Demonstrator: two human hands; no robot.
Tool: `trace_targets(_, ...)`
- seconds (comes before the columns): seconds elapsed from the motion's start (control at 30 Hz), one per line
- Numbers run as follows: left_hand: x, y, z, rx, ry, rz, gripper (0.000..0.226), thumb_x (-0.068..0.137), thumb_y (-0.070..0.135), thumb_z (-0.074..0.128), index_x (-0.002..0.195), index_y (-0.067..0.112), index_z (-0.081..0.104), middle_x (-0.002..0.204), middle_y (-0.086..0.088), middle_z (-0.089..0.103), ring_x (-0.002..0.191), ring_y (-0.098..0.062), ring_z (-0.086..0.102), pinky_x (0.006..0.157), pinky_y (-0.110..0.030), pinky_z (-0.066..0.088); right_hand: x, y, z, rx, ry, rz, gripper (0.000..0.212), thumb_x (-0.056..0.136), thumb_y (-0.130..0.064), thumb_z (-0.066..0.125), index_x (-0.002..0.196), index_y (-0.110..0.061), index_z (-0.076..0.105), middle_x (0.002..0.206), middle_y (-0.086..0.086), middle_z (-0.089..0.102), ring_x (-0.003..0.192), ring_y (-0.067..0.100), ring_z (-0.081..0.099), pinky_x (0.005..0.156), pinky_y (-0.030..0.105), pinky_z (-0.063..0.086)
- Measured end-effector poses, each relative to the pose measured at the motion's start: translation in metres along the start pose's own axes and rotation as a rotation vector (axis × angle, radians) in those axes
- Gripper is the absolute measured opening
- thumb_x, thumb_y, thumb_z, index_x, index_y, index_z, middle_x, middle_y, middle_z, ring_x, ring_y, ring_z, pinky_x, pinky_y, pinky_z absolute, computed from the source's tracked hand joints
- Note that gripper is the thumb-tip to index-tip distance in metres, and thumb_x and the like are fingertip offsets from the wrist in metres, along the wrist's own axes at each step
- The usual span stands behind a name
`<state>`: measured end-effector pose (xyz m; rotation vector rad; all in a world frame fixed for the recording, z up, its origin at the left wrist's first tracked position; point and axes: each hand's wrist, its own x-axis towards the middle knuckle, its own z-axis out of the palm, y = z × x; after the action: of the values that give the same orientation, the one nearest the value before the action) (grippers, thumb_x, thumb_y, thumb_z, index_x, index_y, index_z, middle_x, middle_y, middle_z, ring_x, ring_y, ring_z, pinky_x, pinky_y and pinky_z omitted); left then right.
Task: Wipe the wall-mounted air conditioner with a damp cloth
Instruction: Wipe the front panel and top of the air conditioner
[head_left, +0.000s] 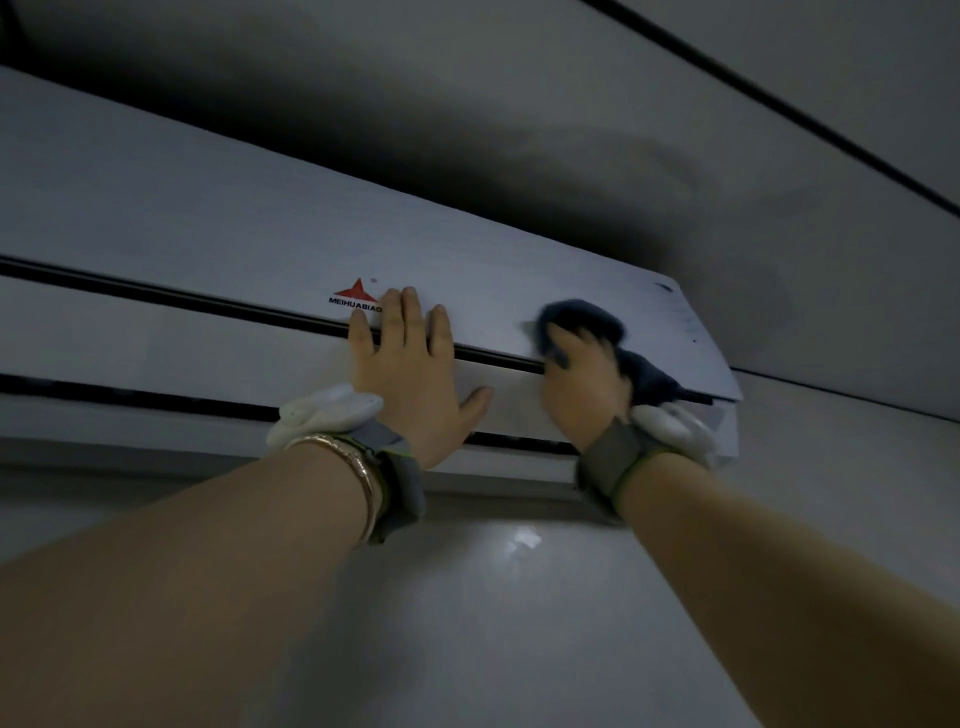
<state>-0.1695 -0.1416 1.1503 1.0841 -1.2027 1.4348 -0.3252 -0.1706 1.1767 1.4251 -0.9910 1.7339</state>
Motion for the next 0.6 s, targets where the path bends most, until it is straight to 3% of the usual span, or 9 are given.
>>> trace_targets(0.13,0.001,-0.008,-0.010,-0.090,-0.035,0.052,0.071,0.094,0.049,0.032,0.147,0.010,0.004,0.157,-0.016,0.003,0.145,-0.029,0.000,0.117,-0.048,0.003,-0.010,-0.052,0.015,0.031,-0.046,-0.271,0.046,0.089,-0.015,0.036,0.134,-0.025,0.041,0.145,0.008,0.037,0.135,0.030,0.027,0.106,0.053,0.031)
trace_targets(0.27,-0.012,-0.058,-0.019,-0.120,0.051,0.048,0.064,0.096,0.042,0.031,0.146,0.007,0.013,0.157,-0.016,0.009,0.145,-0.028,0.004,0.115,-0.056,0.003,-0.011,-0.056,0.011,0.059,-0.039,-0.186,0.045,0.092,-0.016,0.032,0.135,-0.027,0.040,0.149,0.004,0.034,0.139,0.028,0.023,0.109,0.049,0.028)
trace_targets(0.4,-0.038,-0.139,-0.033,0.043,0.122,-0.087,0.070,0.086,0.046,0.019,0.138,0.001,0.035,0.148,-0.024,0.031,0.138,-0.039,0.026,0.104,-0.071,0.015,-0.015,-0.088,0.016,0.129,-0.010,-0.040,0.040,0.093,-0.017,0.033,0.130,-0.028,0.045,0.149,0.004,0.035,0.139,0.030,0.022,0.109,0.053,0.023)
trace_targets(0.6,-0.063,-0.231,-0.056,0.167,0.079,-0.261,0.070,0.087,0.048,0.014,0.142,0.009,0.031,0.148,-0.022,0.034,0.137,-0.043,0.027,0.101,-0.071,0.022,-0.035,-0.186,0.049,0.095,0.053,-0.221,0.041,0.092,-0.022,0.036,0.132,-0.028,0.041,0.149,0.003,0.035,0.140,0.030,0.020,0.110,0.056,0.019)
